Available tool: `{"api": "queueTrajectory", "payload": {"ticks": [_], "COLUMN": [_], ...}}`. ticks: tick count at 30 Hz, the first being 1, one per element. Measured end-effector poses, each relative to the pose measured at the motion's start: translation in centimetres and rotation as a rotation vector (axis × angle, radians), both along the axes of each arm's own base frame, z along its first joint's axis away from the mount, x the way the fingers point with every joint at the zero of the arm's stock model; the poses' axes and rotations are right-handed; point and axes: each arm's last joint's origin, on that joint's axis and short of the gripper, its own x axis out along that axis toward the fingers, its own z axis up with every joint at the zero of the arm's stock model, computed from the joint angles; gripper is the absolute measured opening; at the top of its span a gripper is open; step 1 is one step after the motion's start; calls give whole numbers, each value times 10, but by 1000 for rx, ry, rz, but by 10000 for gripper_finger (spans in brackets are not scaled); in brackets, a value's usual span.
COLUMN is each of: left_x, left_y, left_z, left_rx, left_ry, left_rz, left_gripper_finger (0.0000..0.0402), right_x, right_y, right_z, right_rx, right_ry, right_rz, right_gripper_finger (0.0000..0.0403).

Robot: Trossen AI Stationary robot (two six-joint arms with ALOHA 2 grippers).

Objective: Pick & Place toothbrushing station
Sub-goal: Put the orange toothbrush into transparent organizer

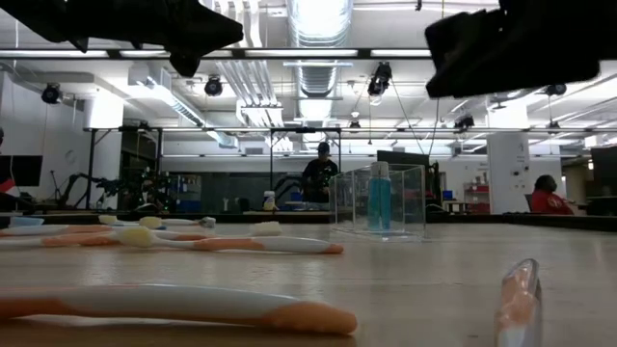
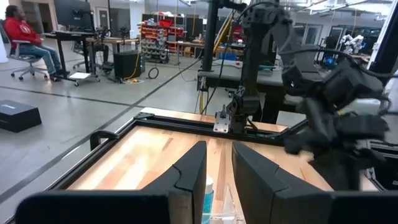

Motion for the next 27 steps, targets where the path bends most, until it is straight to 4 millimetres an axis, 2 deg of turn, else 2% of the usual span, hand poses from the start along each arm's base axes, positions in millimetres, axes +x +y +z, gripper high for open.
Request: {"api": "queueTrajectory", "payload": {"ticks": [2, 6, 10, 14, 21, 27], "left_x": [0, 0, 0, 1, 2, 3], "left_y": [0, 0, 0, 0, 0, 1], "left_z": [1, 2, 2, 2, 1, 1], "left_rx": [1, 2, 4, 9, 4, -2], "left_ry": [-5, -20, -28, -28, -25, -23], "left_rz": [0, 0, 0, 1, 7, 16], "left_gripper_finger": [80, 80, 80, 80, 80, 80], "right_x": [-7, -27, -47, -63, -66, -50], "right_y": [-6, -19, -29, -35, -38, -27], "right_z": [12, 21, 20, 9, -18, -36], "right_rx": [10, 85, 353, 431, 391, 356], "right_ry": [-50, -105, -260, -400, -346, -299], "right_rz": [-29, -84, -126, -82, -100, -104], "right_gripper_finger": [91, 85, 78, 75, 83, 78]}}
